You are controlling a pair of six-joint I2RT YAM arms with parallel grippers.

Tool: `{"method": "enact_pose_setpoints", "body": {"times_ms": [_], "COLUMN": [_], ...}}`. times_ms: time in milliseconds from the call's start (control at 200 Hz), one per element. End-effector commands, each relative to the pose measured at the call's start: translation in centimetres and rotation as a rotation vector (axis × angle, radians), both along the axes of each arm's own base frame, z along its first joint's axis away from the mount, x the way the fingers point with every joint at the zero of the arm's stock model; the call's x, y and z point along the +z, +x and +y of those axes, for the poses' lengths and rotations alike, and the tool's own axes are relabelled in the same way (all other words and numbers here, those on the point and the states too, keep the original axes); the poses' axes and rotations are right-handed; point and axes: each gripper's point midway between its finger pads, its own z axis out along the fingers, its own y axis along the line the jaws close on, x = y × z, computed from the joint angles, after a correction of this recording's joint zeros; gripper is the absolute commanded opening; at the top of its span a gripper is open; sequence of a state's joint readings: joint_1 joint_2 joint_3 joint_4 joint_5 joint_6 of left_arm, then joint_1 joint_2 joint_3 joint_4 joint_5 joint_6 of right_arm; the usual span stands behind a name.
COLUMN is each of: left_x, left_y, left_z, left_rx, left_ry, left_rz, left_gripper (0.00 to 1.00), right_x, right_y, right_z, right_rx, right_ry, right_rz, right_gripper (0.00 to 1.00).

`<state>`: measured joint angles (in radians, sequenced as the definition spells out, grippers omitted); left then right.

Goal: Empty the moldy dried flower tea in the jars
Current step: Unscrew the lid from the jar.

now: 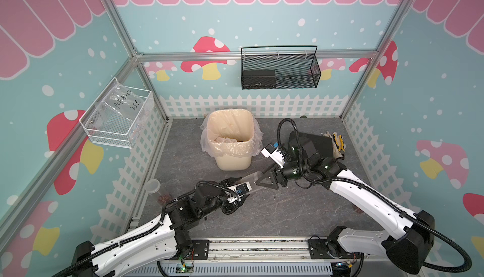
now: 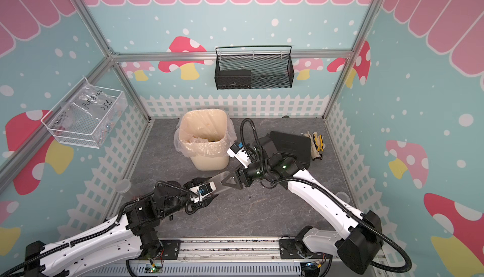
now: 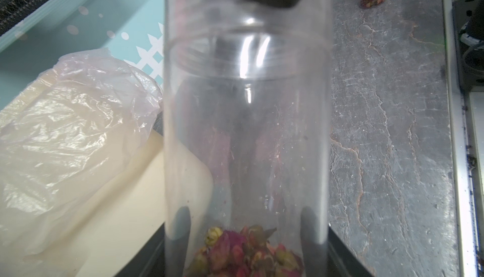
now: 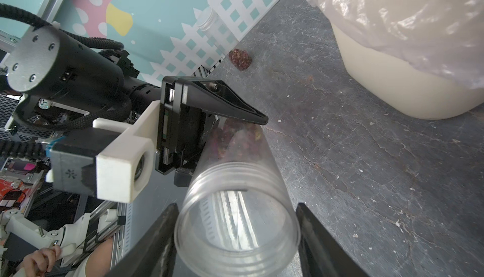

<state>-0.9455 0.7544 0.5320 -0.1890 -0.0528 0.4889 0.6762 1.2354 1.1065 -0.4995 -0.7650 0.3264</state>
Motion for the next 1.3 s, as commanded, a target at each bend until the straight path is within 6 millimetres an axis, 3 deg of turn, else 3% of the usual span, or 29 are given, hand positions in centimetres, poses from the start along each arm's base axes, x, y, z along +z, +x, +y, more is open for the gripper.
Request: {"method": "enact_pose_setpoints", "body": {"times_ms": [0,130,295,465,675,740,815,881,961,1131,1296], "left_x": [1.1,1.1,1.2,2.1,1.6,1.5,1.6,1.9,2.7,3.7,3.4], "left_y": [-1.3,-2.5,-3.6,-4.5,-4.7,-4.2,-3.0,-1.8,-0.5,0.6,1.1], "left_z": [-1.0,-1.8,-2.5,-3.0,-3.4,-3.2,-2.6,-1.8,-0.7,0.7,1.0], "left_rx": [-0.074,-0.141,-0.242,-0.365,-0.406,-0.377,-0.310,-0.245,-0.172,-0.121,-0.121], "left_ry": [-0.069,-0.117,-0.234,-0.300,-0.261,-0.258,-0.250,-0.240,-0.230,-0.158,-0.080], "left_rz": [0.026,0.102,0.336,0.505,0.542,0.506,0.426,0.333,0.208,0.027,-0.020], "left_gripper": [0.30,0.27,0.26,0.25,0.23,0.22,0.22,0.21,0.21,0.23,0.24], "right_x": [-0.2,0.9,1.1,0.6,0.9,1.5,2.7,4.4,6.5,10.2,9.8], "right_y": [-0.2,-0.1,0.0,0.7,1.2,1.4,1.5,1.5,1.3,1.8,1.4], "right_z": [0.3,0.2,-0.2,-0.7,-0.2,0.0,0.1,0.0,-0.4,-1.9,-1.4], "right_rx": [0.075,0.150,0.258,0.331,0.346,0.317,0.272,0.204,0.121,-0.108,-0.168], "right_ry": [-0.003,-0.018,-0.058,-0.112,-0.109,-0.096,-0.065,-0.023,0.027,0.083,0.122], "right_rz": [-0.096,-0.254,-0.487,-0.671,-0.713,-0.708,-0.693,-0.659,-0.625,-0.488,-0.246], "right_gripper": [0.45,0.36,0.25,0.27,0.28,0.37,0.56,0.74,0.87,0.92,0.95]}}
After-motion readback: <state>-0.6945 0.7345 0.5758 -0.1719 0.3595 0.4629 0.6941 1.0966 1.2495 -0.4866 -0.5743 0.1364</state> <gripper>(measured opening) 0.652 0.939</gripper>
